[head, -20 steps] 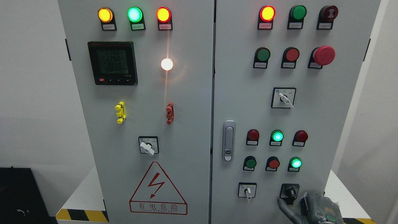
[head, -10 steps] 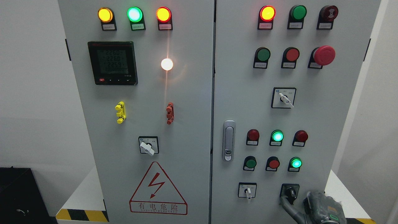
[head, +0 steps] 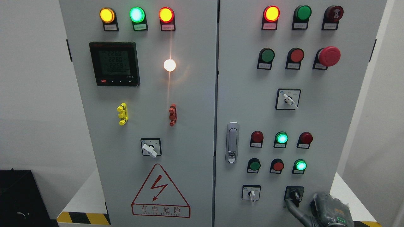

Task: Flip black knob to close circuit
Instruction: 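Grip the black knob with the right hand and twist it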

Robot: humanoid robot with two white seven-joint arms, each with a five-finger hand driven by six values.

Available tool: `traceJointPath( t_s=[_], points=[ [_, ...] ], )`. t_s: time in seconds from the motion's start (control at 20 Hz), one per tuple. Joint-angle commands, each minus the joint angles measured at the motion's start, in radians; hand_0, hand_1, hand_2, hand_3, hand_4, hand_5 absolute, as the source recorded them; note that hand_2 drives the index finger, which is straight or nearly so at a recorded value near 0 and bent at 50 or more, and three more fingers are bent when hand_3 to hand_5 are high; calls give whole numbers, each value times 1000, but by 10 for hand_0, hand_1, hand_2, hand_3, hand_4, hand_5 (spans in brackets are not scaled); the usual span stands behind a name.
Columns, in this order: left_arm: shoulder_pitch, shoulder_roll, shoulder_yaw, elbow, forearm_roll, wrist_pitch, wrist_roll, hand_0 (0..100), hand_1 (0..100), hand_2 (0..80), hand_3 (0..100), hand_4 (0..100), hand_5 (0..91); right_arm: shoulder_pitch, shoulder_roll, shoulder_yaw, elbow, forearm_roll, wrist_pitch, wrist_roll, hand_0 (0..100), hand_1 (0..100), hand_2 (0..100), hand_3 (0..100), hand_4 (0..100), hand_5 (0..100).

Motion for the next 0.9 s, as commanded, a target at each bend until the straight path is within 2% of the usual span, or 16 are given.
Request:
traceJointPath(
  t_s=[0.0,0.85],
  points=[
    [0,0,0,0,0,0,1,120,556,0,0,0,0,-1,-2,-32,4,0,0,-2,0,0,889,1000,911,906],
    [0,0,0,0,0,0,1,120,556,0,0,0,0,-1,-1,-44,-10,-9,-3,-6,0,0,882,1000,910,904]
  ],
)
